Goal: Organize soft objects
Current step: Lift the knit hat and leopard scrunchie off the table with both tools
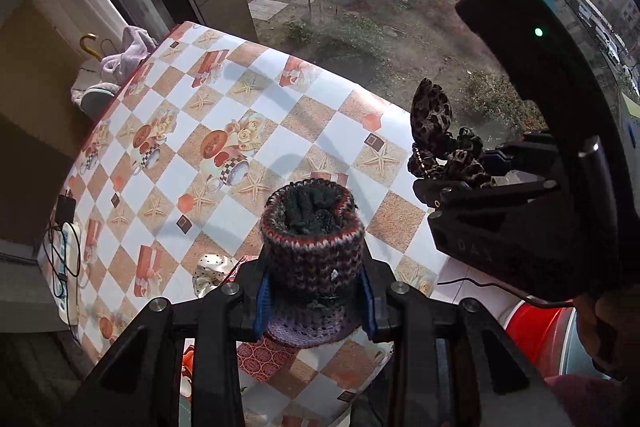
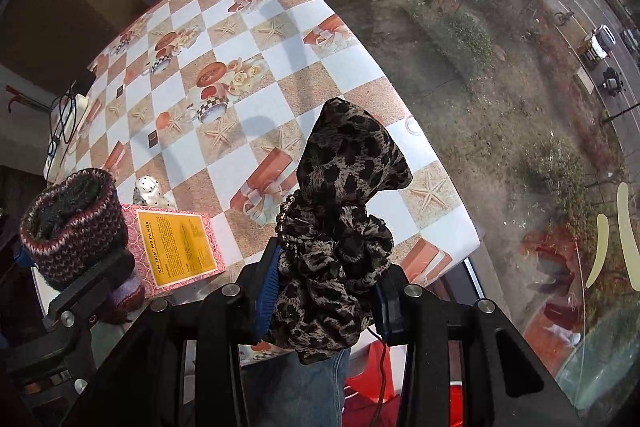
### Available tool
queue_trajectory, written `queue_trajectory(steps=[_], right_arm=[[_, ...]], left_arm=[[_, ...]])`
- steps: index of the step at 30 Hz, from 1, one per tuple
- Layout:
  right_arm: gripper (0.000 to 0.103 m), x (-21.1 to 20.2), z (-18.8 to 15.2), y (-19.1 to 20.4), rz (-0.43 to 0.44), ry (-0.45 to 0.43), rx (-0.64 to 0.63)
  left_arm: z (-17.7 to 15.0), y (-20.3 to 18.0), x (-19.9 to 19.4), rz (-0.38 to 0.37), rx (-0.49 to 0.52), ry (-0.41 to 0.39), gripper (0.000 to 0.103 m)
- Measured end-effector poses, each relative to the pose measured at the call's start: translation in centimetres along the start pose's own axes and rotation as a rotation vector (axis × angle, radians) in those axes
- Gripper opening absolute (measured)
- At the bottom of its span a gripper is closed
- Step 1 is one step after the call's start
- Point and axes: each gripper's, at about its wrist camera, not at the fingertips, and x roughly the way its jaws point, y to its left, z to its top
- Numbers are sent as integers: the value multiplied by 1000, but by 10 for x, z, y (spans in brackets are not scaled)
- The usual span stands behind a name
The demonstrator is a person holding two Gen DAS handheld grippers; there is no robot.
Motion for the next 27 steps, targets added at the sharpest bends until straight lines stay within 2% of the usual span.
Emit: queue_trajectory(steps=[12,27], right_arm=[[41,-6,-36,20,4,12,-24],[41,-9,-67,76,32,19,-150]], left_arm=[[-36,-3,-22,6,8,-30,38],[-81,24,-46,57,-95,-65,38]])
